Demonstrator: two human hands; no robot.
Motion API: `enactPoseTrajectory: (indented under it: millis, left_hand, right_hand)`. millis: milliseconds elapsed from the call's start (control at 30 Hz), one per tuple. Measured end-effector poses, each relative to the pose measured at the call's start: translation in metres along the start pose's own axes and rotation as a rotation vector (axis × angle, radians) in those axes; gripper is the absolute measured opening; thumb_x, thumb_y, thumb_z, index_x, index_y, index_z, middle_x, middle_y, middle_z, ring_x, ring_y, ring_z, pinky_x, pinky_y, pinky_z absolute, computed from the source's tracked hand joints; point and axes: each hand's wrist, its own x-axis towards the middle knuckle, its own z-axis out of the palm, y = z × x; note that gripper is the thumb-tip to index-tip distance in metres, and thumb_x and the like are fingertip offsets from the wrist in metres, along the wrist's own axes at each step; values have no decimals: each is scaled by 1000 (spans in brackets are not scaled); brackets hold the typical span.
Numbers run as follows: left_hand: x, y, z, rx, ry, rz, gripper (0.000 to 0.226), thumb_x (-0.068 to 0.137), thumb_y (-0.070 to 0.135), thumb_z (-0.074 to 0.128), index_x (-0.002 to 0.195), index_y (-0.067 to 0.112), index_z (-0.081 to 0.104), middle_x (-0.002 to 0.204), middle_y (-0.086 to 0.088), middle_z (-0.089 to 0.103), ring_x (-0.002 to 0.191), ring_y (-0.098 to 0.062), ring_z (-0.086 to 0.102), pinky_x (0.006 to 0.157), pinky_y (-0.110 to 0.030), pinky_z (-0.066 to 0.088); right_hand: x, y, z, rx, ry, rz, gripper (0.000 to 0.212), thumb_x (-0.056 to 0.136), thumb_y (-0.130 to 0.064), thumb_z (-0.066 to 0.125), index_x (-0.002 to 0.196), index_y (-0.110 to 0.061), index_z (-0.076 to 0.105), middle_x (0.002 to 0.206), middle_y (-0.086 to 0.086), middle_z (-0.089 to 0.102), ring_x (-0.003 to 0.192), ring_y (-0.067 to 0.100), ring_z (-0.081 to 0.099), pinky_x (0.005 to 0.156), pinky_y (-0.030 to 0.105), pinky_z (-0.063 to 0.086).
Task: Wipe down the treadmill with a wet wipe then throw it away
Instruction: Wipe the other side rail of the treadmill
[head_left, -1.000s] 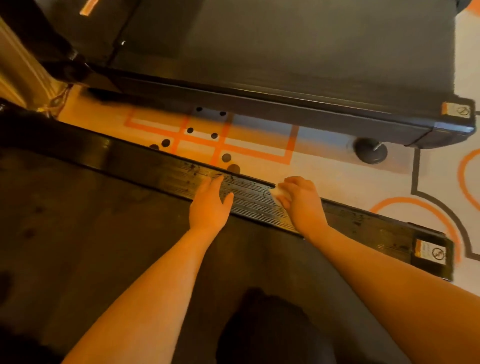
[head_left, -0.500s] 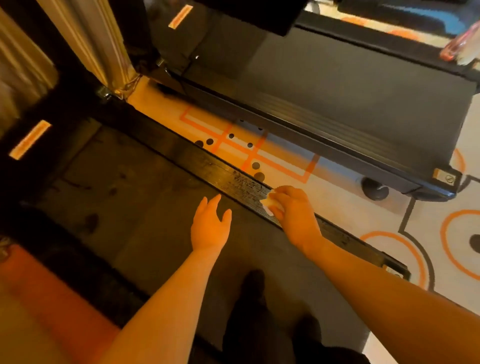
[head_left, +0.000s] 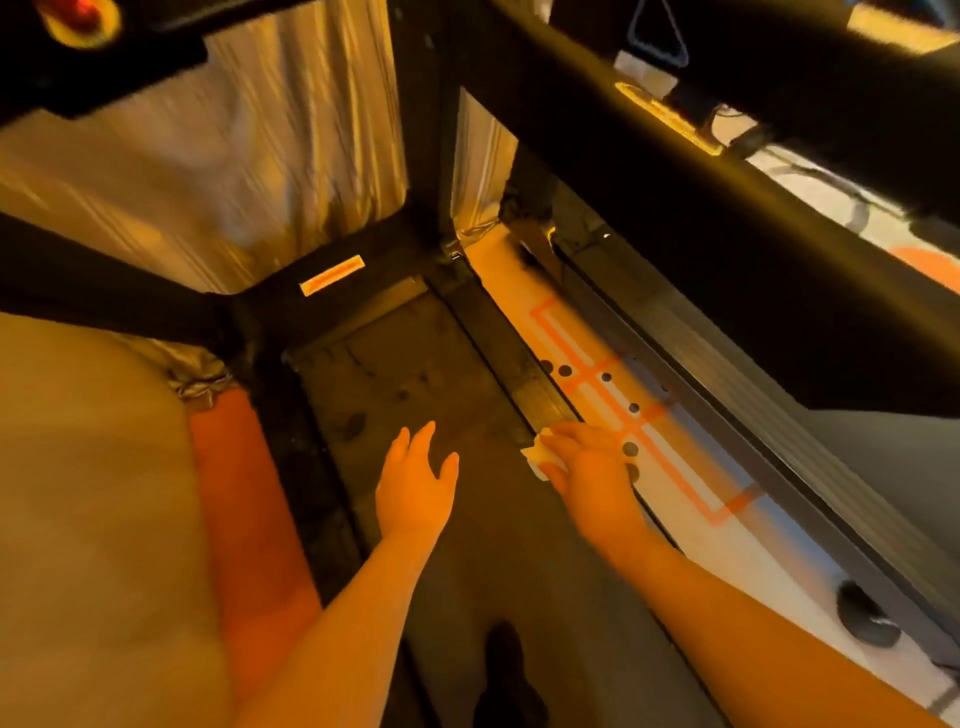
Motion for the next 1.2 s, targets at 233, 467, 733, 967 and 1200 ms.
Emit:
enactPoseTrajectory:
  millis: [233,467,733,967,1200]
  left_hand:
    - [62,-47,-93,-36,59,-109,58,98,44,51,151,30,32,161,-2,22,147,-22,22,112,-45,37]
    - [118,-82,-169,-106,125,-187,57,99,43,49,151,28,32,161,-3,21,148,-23,20,114,-44,34]
    - [162,-126,-212,-198,239,-357,56,99,38,51,151,25,34,161,-5,19,148,-24,18,116,-42,30]
    - [195,-152,-231,-260,340,-540,56,98,40,53,150,28,35,161,-5,19,148,-24,20,114,-40,29]
    - [213,-156,-245,-254,332,-689,56,101,43,45,152,30,28,163,-3,12,148,-25,20,111,-40,33]
  right_hand:
    - [86,-105,3,-25,-58,-134,34,95,-13,61,128,-7,62,136,13,55,128,33,47,103,28,31]
    - [160,-203,16,-70,-88,-238,38,97,-17,57,134,-11,58,140,6,50,130,23,39,99,19,27]
    - [233,-301,58,-111,-213,-435,41,97,-20,58,137,-15,54,142,4,47,135,21,37,110,31,36]
    - [305,-343,98,-200,-396,-692,40,97,-19,57,137,-18,54,145,2,44,138,20,34,108,21,29]
    - [358,-377,134,-287,-630,-793,39,98,-20,54,138,-24,52,145,0,41,135,17,37,107,20,29]
